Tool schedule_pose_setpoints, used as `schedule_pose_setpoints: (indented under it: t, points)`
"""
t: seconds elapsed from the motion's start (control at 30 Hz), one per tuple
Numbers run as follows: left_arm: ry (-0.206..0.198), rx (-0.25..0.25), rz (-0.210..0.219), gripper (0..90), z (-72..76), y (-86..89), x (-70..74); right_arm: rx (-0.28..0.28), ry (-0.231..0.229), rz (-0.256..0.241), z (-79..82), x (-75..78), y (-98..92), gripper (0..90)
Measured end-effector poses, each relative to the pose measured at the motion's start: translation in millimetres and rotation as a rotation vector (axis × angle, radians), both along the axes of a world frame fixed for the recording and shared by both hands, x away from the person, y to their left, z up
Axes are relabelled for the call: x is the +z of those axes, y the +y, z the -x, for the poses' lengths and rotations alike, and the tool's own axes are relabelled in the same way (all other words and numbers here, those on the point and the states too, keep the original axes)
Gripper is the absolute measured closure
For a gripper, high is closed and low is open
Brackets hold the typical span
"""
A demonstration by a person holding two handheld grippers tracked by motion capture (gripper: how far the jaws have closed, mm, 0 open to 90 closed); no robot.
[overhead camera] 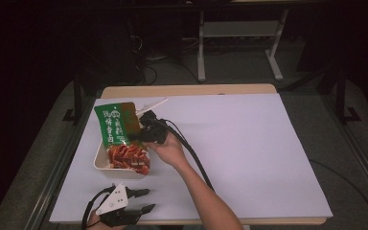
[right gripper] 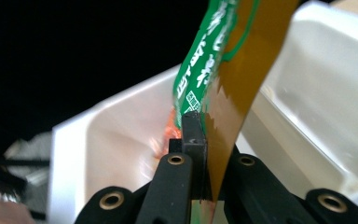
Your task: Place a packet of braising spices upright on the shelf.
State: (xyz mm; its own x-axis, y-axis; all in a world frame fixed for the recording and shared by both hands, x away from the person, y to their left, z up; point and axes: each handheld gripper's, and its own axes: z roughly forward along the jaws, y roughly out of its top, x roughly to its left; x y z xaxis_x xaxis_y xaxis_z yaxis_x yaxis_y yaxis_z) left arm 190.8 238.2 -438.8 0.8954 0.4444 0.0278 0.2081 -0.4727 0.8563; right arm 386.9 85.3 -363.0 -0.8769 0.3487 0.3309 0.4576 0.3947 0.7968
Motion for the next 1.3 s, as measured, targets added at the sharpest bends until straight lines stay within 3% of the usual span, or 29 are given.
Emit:
schedule_pose_setpoints:
  t: [0.1,0.23,0.27,0.33,0.37,0.4,0.57,0.6,0.87,1.0,1.1,1.3]
  points:
    - [-0.004,0.0,0.003,50.0,0.6,0.2,0.7,-0.02,-0.017,-0.083,14.3,6.2,-4.8,89.6]
    - [-0.002,-0.002,0.002,50.0,1.2,-0.7,0.6,-0.044,-0.07,-0.136,27.9,12.6,-7.6,89.7]
    - [0.001,-0.004,0.001,50.0,2.2,-1.5,0.7,-0.058,-0.081,-0.188,33.9,14.0,-8.7,89.7]
    - [-0.002,-0.009,0.001,50.0,2.6,-1.9,0.9,-0.067,-0.096,-0.211,38.8,12.4,-7.2,89.7]
    - [-0.002,-0.009,0.001,49.9,2.6,-1.9,0.9,-0.067,-0.096,-0.211,38.8,12.4,-7.2,89.7]
    - [-0.004,-0.013,0.0,50.0,2.6,-2.2,0.8,-0.08,-0.148,-0.196,41.9,6.8,-4.3,89.7]
    - [-0.004,-0.016,0.003,49.9,2.7,-2.5,0.6,-0.12,-0.158,-0.212,41.7,-8.4,-3.8,89.7]
    - [-0.003,-0.018,0.003,49.9,2.7,-2.5,0.5,-0.121,-0.18,-0.212,42.4,-16.5,-4.1,89.7]
    - [0.001,-0.017,-0.002,49.9,3.1,-3.2,0.8,-0.061,-0.182,-0.216,42.2,-26.8,-12.2,89.4]
    - [0.004,-0.02,-0.004,49.7,2.2,-4.7,-0.4,-0.055,-0.168,-0.205,38.2,-32.3,-18.8,89.1]
    - [0.001,-0.022,-0.004,49.5,2.1,-5.1,-0.8,-0.056,-0.182,-0.191,36.9,-31.4,-19.5,88.8]
    - [0.007,-0.016,-0.007,48.8,0.7,-4.1,-1.8,-0.084,-0.168,-0.128,35.4,-26.7,-25.0,71.0]
